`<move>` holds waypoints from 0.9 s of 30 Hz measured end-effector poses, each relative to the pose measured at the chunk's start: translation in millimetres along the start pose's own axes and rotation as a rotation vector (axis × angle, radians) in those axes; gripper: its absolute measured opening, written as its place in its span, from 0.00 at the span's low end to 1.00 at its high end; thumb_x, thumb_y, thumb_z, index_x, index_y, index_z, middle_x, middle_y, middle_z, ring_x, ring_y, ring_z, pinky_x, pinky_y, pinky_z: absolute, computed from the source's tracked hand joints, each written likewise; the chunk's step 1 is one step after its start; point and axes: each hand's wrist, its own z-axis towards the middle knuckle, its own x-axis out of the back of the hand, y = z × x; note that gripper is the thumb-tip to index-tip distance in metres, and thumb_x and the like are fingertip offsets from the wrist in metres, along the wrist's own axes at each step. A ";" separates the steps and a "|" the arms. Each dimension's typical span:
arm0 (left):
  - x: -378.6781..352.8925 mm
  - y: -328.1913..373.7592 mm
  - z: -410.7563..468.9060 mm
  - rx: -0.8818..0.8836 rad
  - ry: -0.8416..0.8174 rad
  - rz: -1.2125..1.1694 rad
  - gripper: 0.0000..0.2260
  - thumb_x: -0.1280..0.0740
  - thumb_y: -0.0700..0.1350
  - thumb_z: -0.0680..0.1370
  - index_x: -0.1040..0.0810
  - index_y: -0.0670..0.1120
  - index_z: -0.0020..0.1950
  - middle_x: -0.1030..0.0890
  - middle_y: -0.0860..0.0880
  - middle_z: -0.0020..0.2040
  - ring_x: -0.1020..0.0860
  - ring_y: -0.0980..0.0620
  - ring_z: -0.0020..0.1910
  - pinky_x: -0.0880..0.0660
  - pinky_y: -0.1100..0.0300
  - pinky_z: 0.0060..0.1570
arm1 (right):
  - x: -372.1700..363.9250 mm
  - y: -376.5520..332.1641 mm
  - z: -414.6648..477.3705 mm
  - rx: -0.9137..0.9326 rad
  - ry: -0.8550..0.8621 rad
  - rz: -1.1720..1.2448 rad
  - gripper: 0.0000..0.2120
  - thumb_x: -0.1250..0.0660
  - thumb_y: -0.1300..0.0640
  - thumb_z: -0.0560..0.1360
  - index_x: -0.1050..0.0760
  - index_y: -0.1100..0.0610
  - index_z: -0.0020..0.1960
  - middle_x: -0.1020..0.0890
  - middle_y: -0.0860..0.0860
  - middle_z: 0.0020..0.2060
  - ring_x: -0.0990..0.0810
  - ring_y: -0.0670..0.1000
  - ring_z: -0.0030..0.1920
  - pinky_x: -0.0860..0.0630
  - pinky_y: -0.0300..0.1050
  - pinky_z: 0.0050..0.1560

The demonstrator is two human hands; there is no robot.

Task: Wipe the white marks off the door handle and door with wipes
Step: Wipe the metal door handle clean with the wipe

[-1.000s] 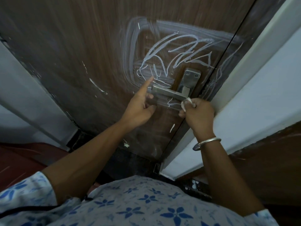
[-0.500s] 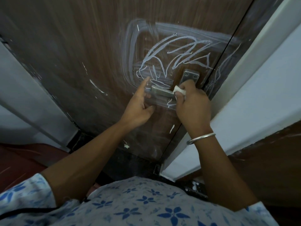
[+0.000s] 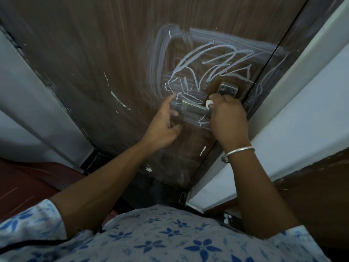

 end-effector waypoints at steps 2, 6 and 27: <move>0.1 -0.5 -0.3 0.008 -0.001 0.001 0.36 0.33 0.35 0.73 0.47 0.58 0.73 0.28 0.55 0.48 0.26 0.52 0.35 0.26 0.62 0.33 | -1.5 -0.8 1.5 0.004 -0.033 -0.049 0.15 0.42 0.67 0.74 0.26 0.60 0.59 0.22 0.62 0.52 0.26 0.62 0.52 0.28 0.51 0.49; 0.1 -1.6 -2.5 0.012 0.022 -0.002 0.35 0.33 0.35 0.73 0.45 0.55 0.73 0.28 0.56 0.46 0.27 0.55 0.34 0.27 0.66 0.32 | -4.7 -5.2 4.0 -0.008 -0.043 -0.085 0.12 0.41 0.61 0.75 0.25 0.59 0.57 0.22 0.61 0.51 0.27 0.61 0.52 0.32 0.50 0.54; 0.7 1.3 -3.7 -0.040 0.077 -0.029 0.35 0.32 0.32 0.71 0.45 0.44 0.73 0.25 0.46 0.59 0.24 0.57 0.52 0.29 0.74 0.46 | -32.7 -50.5 26.4 0.250 0.008 0.223 0.08 0.38 0.61 0.75 0.23 0.62 0.51 0.21 0.59 0.47 0.24 0.60 0.49 0.31 0.50 0.52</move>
